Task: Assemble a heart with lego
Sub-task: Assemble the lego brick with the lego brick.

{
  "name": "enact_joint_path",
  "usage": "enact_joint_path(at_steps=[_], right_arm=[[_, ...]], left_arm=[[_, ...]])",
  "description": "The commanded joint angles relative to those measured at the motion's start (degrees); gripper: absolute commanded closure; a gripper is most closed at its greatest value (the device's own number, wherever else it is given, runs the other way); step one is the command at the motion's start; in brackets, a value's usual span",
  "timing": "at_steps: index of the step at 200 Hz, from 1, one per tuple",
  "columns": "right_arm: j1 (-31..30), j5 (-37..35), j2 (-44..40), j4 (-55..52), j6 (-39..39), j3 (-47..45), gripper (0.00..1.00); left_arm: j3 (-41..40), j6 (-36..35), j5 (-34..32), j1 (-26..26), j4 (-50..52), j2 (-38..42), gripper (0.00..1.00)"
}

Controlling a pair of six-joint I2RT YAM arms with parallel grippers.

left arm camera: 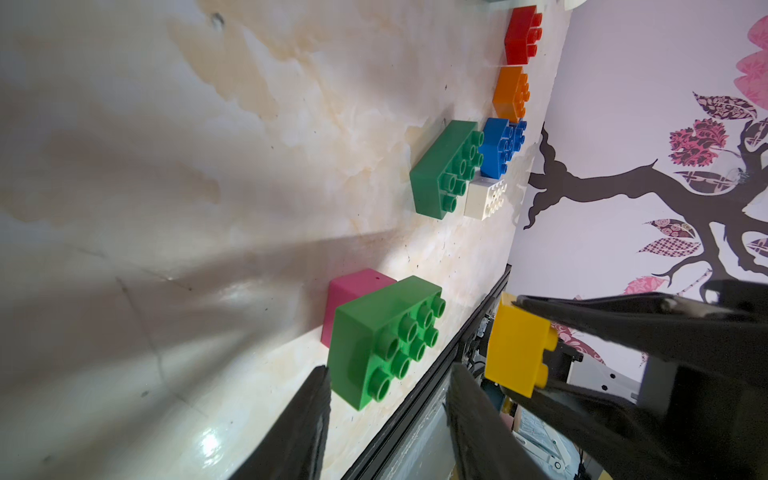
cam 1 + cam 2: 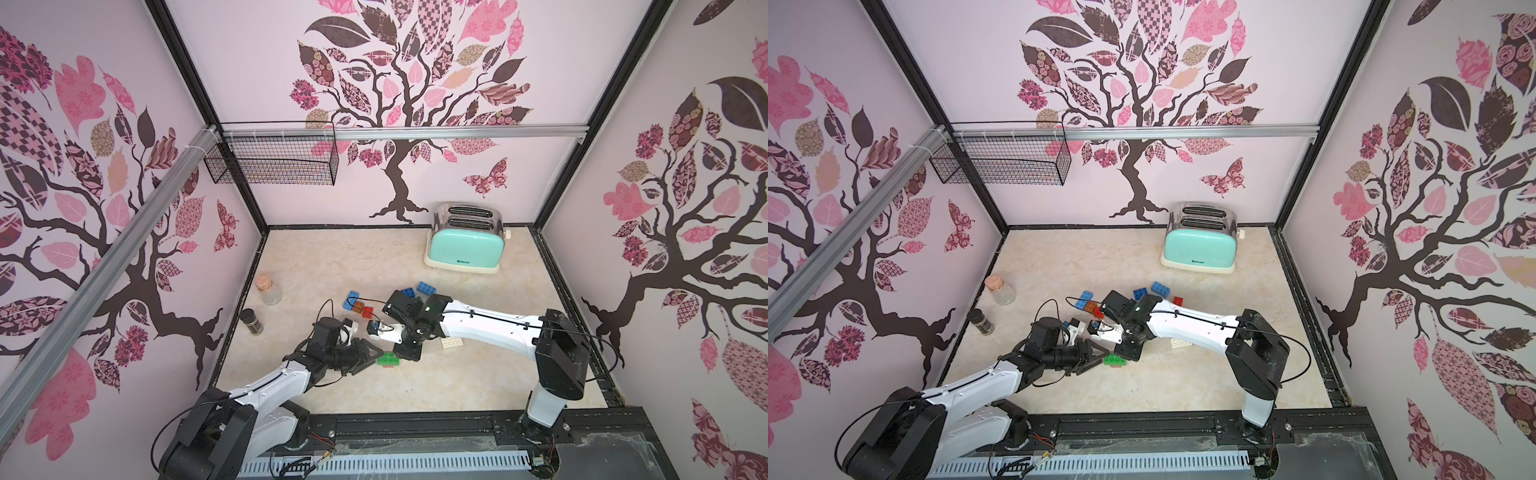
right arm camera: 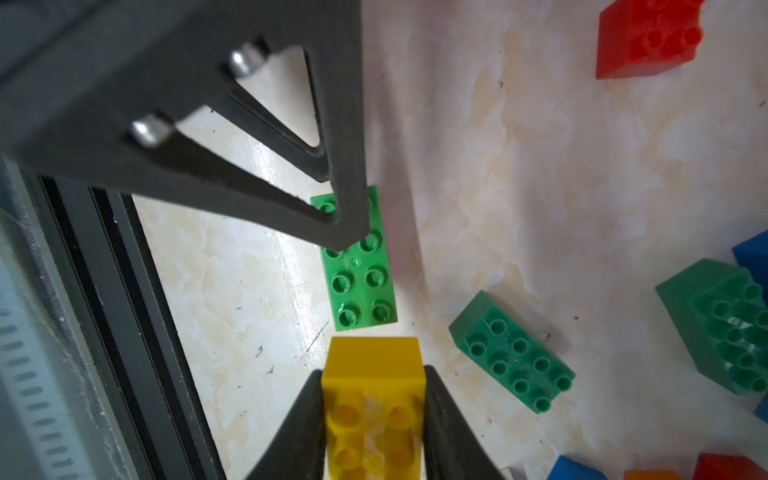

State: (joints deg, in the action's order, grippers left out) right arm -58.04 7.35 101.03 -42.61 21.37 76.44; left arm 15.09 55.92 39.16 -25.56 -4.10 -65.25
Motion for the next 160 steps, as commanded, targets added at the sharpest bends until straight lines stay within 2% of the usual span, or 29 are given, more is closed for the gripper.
enact_joint_path(at_steps=[1, 69, 160], right_arm=[[-0.41, 0.82, 1.3, -0.02, -0.23, 1.93, 0.72], [-0.58, 0.52, 2.86, -0.16, 0.24, 3.35, 0.72], [-1.64, -0.89, 6.48, -0.79, 2.99, 5.11, 0.72]], left_arm=[[-1.15, 0.37, 0.22, -0.37, -3.44, -1.84, 0.53], [-1.56, 0.27, -0.44, -0.88, -4.77, -3.97, 0.56], [-0.68, -1.69, -2.59, -1.68, -1.24, -5.49, 0.61]])
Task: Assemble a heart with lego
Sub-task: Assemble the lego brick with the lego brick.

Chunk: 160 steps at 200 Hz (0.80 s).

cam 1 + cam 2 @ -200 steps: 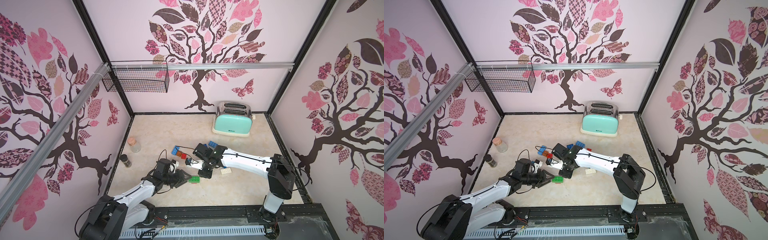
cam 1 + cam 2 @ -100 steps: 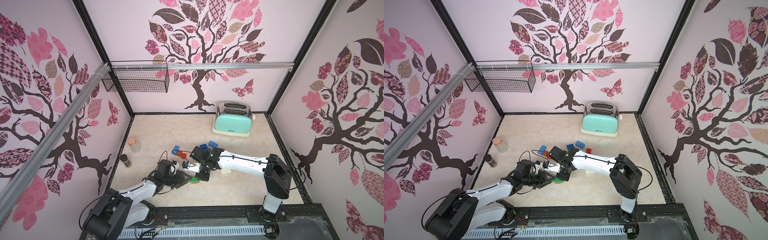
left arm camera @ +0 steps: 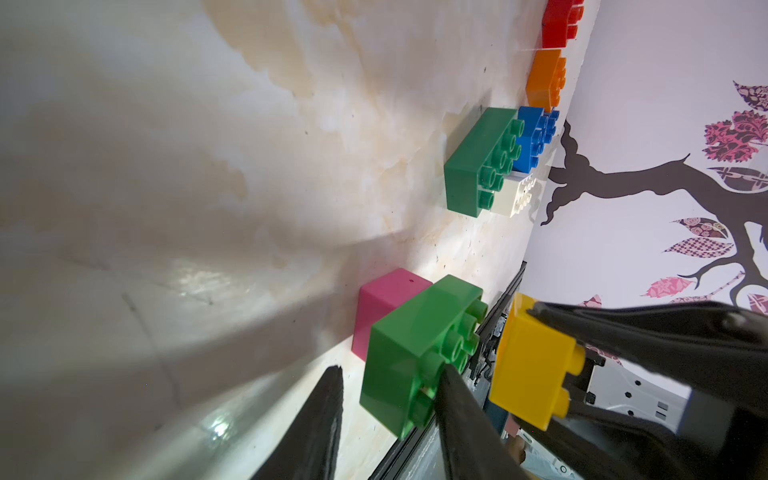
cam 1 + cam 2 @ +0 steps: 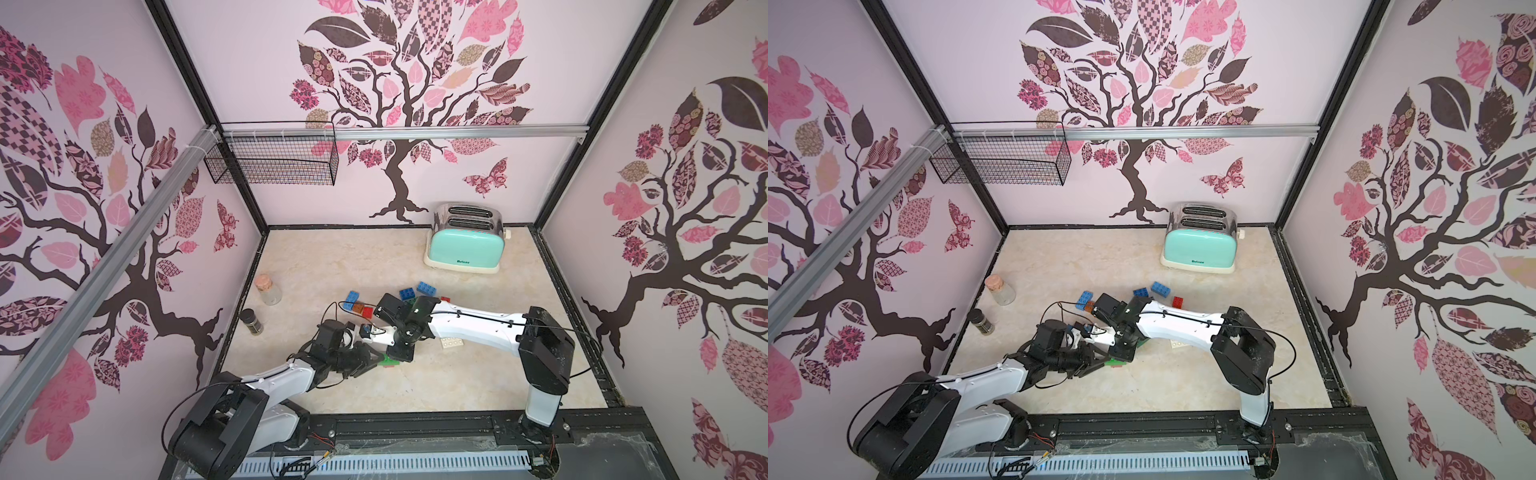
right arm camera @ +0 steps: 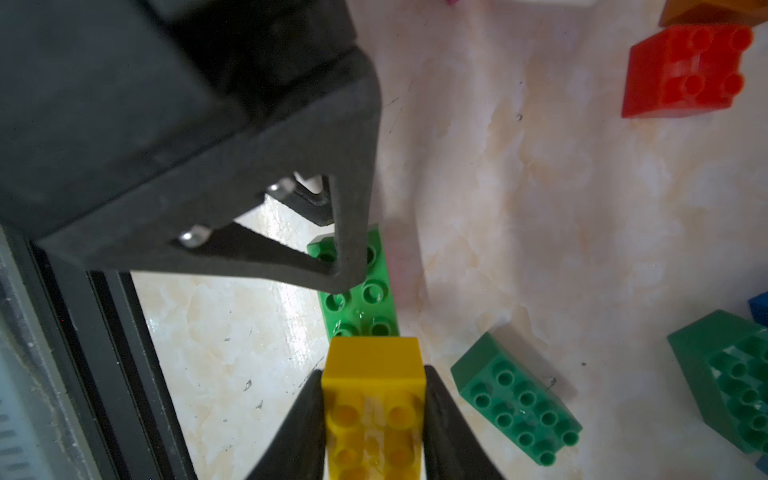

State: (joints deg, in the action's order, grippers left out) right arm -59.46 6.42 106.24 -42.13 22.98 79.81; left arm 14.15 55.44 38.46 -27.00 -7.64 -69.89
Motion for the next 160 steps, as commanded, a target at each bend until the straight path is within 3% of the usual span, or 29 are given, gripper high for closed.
enact_joint_path(at_steps=[1, 34, 103, 160], right_arm=[[-0.22, 0.07, 1.31, -1.28, 1.45, 1.75, 0.72], [-0.22, -1.08, 0.38, 0.59, 3.42, -1.02, 0.73], [-0.22, 3.94, 0.49, -0.64, 11.29, -1.68, 0.79], [-0.04, 0.97, -3.14, 0.12, 13.41, -3.79, 0.79]], left_arm=[[0.26, -1.21, -1.89, -0.24, 2.29, -0.86, 0.61], [0.44, -1.55, -2.31, -0.24, 2.77, -1.19, 0.6], [1.28, -2.51, -4.35, -0.24, 3.81, -2.47, 0.59], [2.1, -2.78, -4.4, -0.24, 3.42, -3.65, 0.59]])
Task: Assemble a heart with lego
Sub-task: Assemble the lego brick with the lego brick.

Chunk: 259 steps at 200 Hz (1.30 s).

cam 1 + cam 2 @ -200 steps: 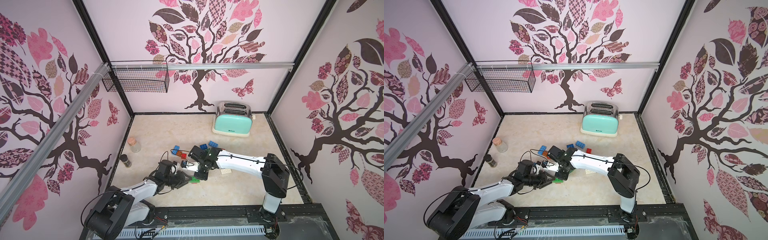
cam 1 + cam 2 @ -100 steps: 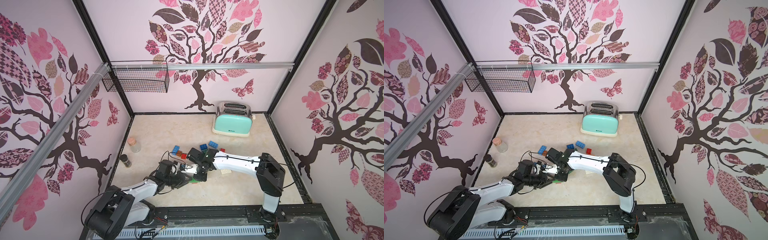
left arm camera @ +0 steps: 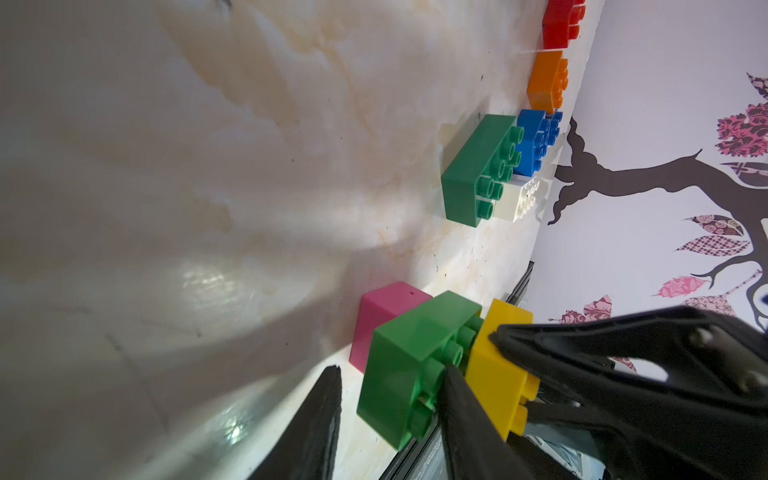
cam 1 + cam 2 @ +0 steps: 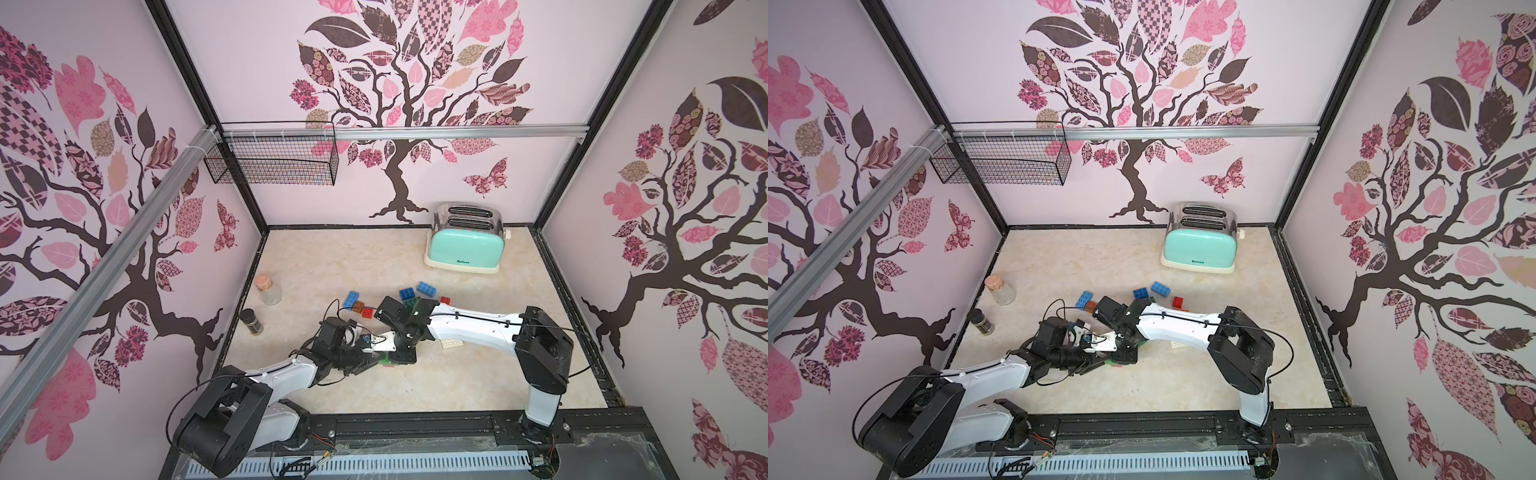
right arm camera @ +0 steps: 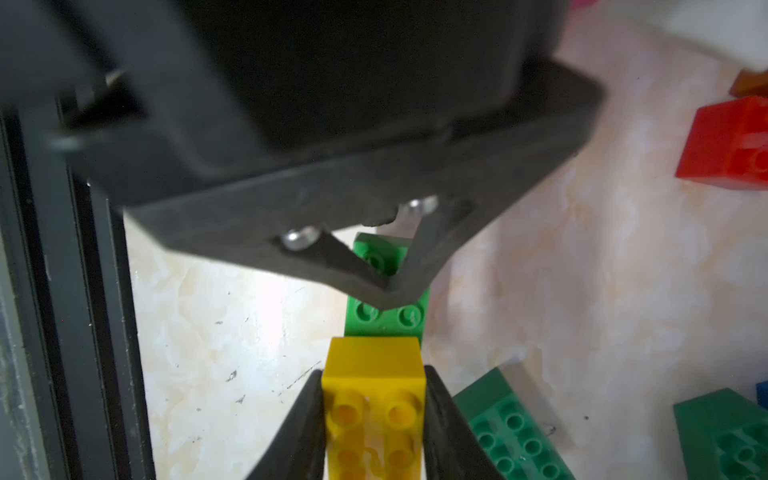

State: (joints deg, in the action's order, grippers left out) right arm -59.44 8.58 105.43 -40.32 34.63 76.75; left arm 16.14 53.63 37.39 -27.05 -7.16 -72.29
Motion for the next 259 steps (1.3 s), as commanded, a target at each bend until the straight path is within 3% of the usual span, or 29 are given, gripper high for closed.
enact_joint_path(at_steps=[1, 129, 259], right_arm=[[-0.06, -1.28, -2.33, -1.74, 1.76, -0.73, 0.79], [0.11, -0.67, 3.58, -3.31, -3.67, 4.37, 0.79], [-0.58, -1.97, 6.49, -3.58, -8.04, 2.91, 0.8]], left_arm=[[0.07, -0.98, -3.31, -0.2, 2.98, -1.22, 0.59], [-0.8, -0.28, -3.28, -0.2, 2.57, -0.18, 0.59], [-2.73, 0.78, -3.72, -0.2, 0.35, -0.54, 0.59]])
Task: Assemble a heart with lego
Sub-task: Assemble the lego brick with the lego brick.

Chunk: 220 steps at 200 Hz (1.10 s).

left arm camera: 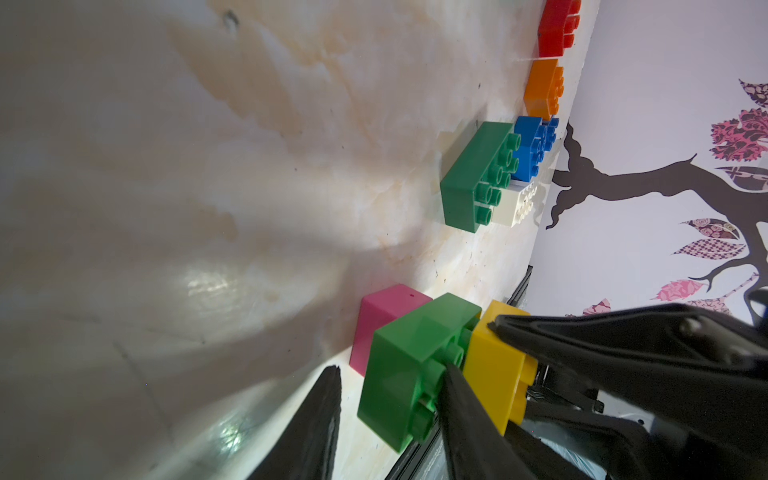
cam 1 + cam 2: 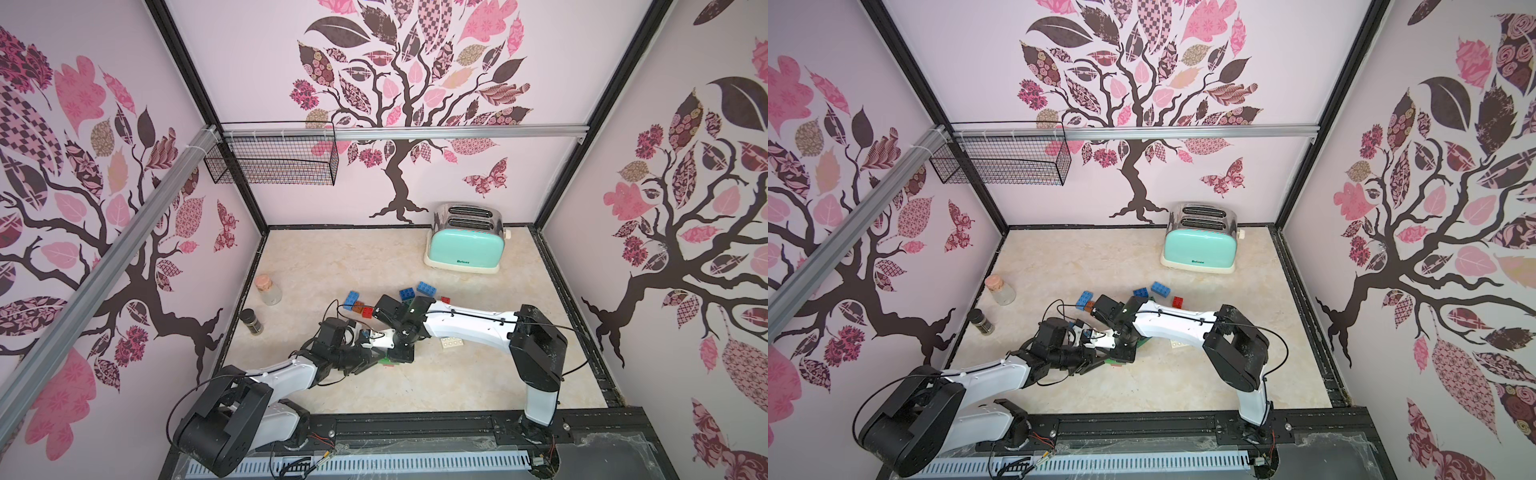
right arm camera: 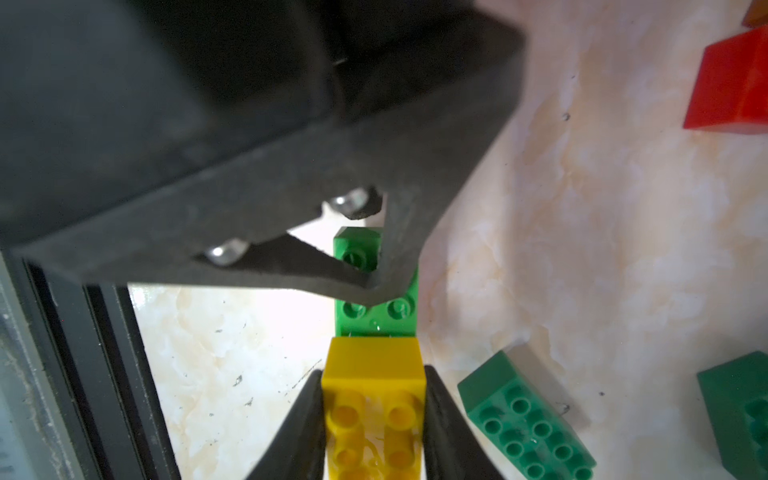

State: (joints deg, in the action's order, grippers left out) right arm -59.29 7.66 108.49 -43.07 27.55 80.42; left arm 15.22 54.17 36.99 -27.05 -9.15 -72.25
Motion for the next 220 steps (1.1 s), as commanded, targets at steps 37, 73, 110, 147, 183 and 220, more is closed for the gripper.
enact_joint_path(at_steps=[37, 73, 110, 147, 183, 220], right_arm=[[-0.92, -0.92, 3.42, 0.31, -0.95, -1.38, 0.8], [-1.09, -0.52, 4.42, 0.53, -1.16, -1.31, 0.8], [-1.09, 0.25, 5.94, -1.78, -1.78, 0.79, 0.79], [-2.0, -2.59, 5.71, 0.22, -1.84, -1.59, 0.81], [-3.55, -6.48, 6.25, 4.55, -3.18, -6.71, 0.81], [-3.34, -4.55, 6.64, 3.41, -2.95, -5.79, 0.8]], left_arm=[[-2.81, 0.82, -3.94, -0.2, 0.66, -0.57, 0.57], [-3.65, 1.09, -4.12, -0.2, 0.28, -0.6, 0.57], [-3.68, 1.1, -3.9, -0.2, 0.28, -0.69, 0.57], [-4.08, 1.36, -4.3, -0.2, 0.29, -0.25, 0.57], [-4.36, 1.55, -4.74, -0.11, 0.27, 0.04, 0.57], [-4.53, 1.72, -4.64, -0.11, 0.3, 0.55, 0.57]])
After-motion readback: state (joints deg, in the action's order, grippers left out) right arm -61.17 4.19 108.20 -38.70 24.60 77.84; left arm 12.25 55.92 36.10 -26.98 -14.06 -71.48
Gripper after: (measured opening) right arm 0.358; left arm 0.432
